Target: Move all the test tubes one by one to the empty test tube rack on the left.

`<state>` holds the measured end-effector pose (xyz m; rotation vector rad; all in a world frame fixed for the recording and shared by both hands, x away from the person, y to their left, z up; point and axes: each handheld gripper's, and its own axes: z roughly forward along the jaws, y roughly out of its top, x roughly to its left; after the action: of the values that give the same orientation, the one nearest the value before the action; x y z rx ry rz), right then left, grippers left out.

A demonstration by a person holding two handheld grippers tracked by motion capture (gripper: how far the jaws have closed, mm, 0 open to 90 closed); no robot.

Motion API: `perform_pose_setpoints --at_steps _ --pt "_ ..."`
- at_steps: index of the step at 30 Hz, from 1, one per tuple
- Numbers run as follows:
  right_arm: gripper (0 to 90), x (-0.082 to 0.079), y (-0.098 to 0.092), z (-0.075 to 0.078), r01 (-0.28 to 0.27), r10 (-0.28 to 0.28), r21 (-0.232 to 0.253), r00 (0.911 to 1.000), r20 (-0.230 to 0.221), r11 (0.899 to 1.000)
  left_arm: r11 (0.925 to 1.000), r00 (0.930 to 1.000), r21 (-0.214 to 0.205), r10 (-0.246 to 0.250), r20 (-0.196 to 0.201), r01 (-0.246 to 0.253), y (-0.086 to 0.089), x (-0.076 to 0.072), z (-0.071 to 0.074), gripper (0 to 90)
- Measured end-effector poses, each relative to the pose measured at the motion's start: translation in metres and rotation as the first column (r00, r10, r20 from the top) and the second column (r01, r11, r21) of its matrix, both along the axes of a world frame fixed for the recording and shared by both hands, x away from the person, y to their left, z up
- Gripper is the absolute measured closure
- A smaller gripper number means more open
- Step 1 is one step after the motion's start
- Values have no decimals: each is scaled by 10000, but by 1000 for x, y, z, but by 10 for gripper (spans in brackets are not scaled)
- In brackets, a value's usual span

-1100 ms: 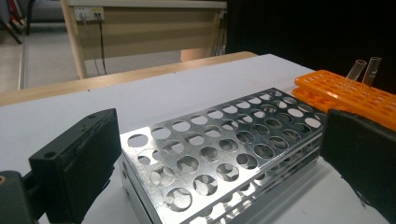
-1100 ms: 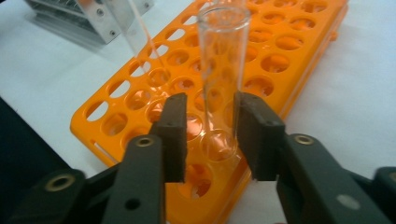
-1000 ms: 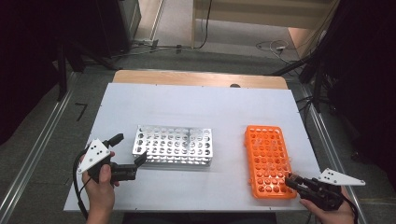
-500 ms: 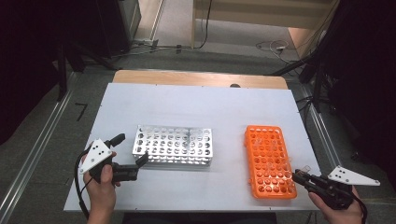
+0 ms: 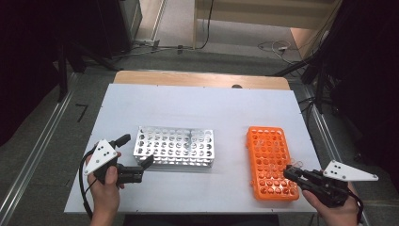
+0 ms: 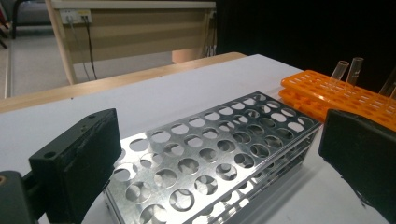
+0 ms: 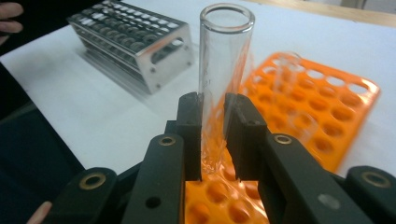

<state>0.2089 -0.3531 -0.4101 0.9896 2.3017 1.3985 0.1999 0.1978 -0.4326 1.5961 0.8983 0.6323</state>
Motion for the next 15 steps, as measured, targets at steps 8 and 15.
perform_pose_setpoints --at_steps 8,15 --pt "743 7 40 12 -975 975 -13 9952 13 9952 9994 9995 -124 -325 -63 324 -9 1 5 0" --pt "743 21 75 23 -1735 1736 -36 9847 181 9848 9969 9973 -290 -729 -102 726 -21 1 11 0"
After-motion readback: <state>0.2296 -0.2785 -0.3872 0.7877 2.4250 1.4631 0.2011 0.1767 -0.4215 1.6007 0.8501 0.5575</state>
